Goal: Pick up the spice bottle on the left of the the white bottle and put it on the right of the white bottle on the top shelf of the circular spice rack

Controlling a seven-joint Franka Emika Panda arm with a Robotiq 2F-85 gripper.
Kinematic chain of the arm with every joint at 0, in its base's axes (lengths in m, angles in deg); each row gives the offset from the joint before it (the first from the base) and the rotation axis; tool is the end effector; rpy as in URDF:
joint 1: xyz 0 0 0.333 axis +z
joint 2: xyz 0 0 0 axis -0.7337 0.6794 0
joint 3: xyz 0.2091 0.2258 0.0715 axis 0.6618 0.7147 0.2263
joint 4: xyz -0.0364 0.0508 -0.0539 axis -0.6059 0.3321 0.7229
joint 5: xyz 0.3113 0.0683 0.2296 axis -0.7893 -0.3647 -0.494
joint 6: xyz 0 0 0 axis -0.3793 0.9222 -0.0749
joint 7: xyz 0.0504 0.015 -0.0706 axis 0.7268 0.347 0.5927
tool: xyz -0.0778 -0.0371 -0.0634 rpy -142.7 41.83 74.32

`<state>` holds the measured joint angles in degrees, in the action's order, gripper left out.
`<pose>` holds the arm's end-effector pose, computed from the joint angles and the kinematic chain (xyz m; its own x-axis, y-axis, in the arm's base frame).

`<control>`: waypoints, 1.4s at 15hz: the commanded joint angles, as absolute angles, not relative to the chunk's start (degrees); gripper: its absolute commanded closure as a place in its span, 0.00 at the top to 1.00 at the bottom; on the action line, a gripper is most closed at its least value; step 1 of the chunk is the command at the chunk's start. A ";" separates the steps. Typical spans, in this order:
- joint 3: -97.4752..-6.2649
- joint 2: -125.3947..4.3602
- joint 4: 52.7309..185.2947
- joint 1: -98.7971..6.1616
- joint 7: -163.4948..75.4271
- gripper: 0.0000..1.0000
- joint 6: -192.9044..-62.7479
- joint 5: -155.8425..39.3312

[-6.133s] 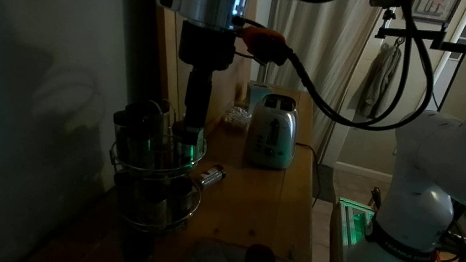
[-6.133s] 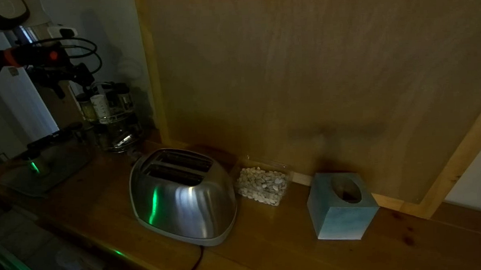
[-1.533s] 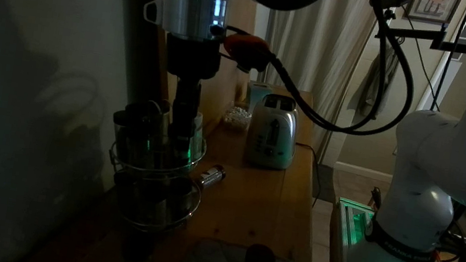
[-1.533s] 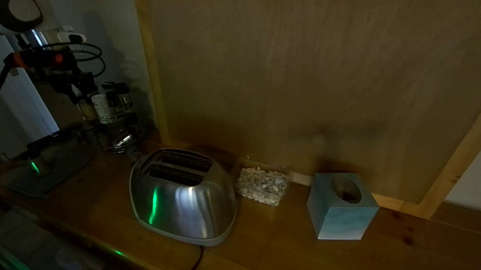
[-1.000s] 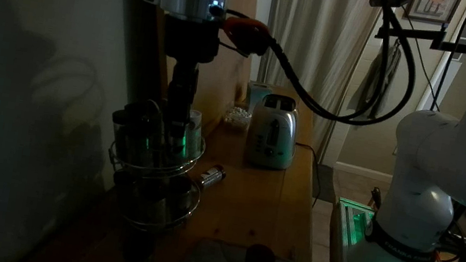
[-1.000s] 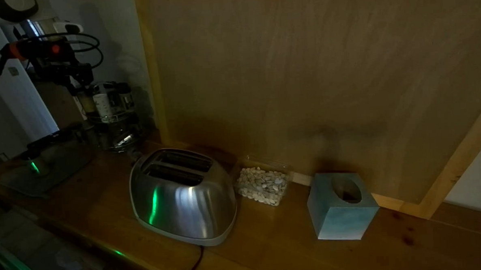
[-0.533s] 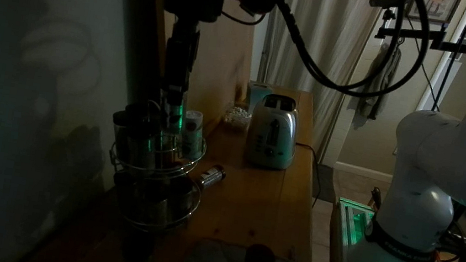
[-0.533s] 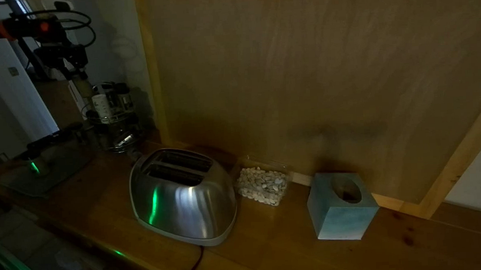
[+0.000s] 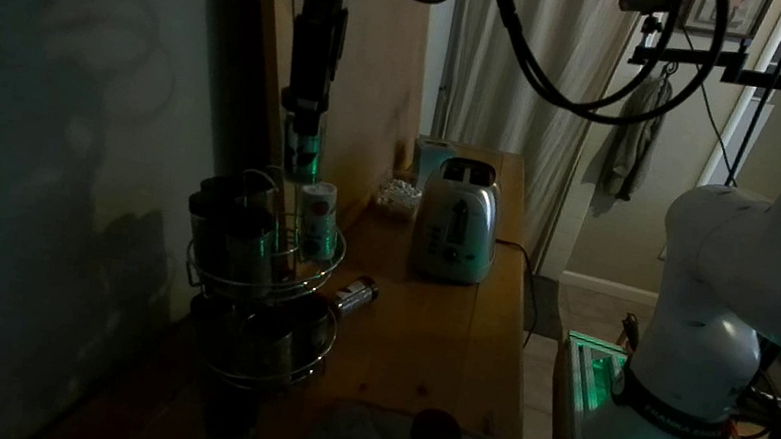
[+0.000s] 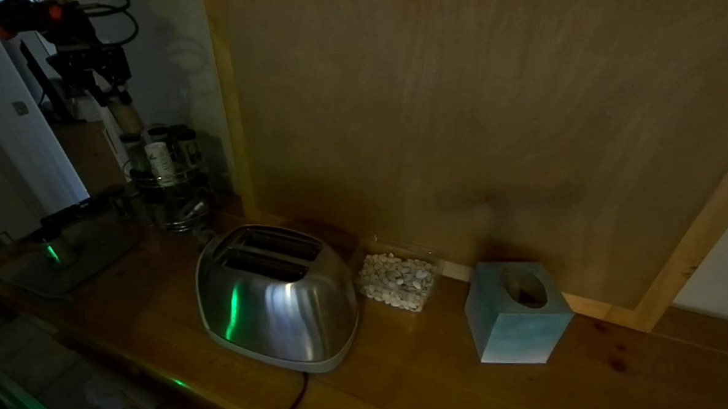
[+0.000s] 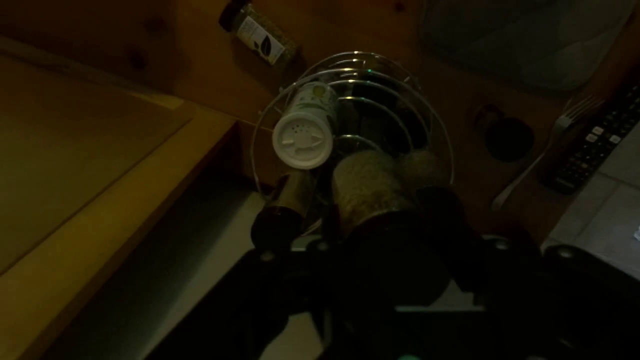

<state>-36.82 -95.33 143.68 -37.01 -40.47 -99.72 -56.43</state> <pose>0.4399 0.1761 0.5853 0.9226 0.3636 0.1291 0.3460 -0.9277 0.1400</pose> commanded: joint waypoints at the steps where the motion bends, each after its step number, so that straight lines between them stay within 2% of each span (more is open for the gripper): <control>1: -37.31 -96.73 141.28 -38.62 -41.13 0.24 -96.73 -54.03; 21: -40.19 -95.30 149.52 -41.28 -40.79 0.24 -108.57 -53.67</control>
<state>-39.89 -93.98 147.17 -40.97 -40.47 -106.42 -54.56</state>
